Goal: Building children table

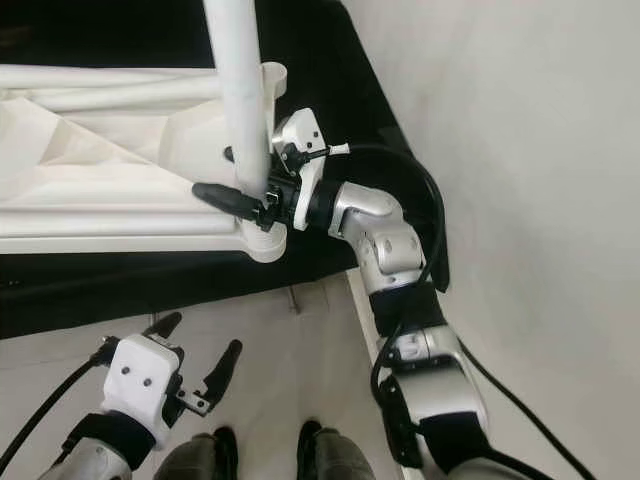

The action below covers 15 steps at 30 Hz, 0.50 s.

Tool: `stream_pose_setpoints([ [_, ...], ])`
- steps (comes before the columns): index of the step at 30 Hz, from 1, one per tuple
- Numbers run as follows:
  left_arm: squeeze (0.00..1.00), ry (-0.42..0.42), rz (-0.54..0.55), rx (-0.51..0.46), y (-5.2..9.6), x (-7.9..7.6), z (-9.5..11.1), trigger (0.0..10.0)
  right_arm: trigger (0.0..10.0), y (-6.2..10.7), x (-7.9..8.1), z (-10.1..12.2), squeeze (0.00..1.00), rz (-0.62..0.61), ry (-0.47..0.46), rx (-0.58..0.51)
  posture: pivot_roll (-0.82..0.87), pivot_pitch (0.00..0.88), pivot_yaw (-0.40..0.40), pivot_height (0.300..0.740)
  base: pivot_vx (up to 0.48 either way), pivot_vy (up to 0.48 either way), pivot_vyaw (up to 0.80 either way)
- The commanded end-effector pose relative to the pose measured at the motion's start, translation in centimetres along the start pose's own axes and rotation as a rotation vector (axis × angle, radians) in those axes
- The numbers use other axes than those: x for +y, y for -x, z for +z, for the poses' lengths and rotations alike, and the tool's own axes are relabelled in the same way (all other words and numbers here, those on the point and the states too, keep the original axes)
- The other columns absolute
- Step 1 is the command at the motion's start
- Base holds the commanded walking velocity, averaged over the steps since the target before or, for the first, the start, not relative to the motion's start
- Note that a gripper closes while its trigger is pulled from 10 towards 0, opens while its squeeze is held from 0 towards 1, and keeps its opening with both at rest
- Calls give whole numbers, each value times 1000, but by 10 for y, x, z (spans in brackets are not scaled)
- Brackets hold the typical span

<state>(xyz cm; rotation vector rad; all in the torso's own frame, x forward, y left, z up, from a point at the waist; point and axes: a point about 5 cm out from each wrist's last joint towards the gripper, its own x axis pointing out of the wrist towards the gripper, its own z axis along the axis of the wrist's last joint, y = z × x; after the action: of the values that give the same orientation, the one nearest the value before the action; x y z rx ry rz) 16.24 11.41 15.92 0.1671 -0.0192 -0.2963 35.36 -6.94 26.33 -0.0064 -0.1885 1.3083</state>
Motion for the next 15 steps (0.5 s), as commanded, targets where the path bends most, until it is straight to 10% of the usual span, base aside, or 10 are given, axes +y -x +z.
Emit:
stream_pose_setpoints([
  [1,0,13,5,-10,4,-4,3,10000,10000,-9,-2,-3,0,87,8,21,135,258,-74,740,0,0,0],
  [2,0,14,4,-10,4,-4,3,10000,5373,-9,-3,-3,0,99,7,24,135,258,-74,740,0,0,0],
  [4,0,16,4,-9,6,-5,4,10000,5373,-9,-5,-3,0,136,-5,33,140,266,-76,740,0,0,0],
  [5,0,18,4,-7,7,-6,4,10000,0,-10,-5,-3,0,162,-1,44,143,269,-76,740,0,0,0],
  [15,0,24,4,-4,10,-7,5,10000,0,-5,-10,6,0,274,27,78,139,278,-70,740,0,0,0],
])
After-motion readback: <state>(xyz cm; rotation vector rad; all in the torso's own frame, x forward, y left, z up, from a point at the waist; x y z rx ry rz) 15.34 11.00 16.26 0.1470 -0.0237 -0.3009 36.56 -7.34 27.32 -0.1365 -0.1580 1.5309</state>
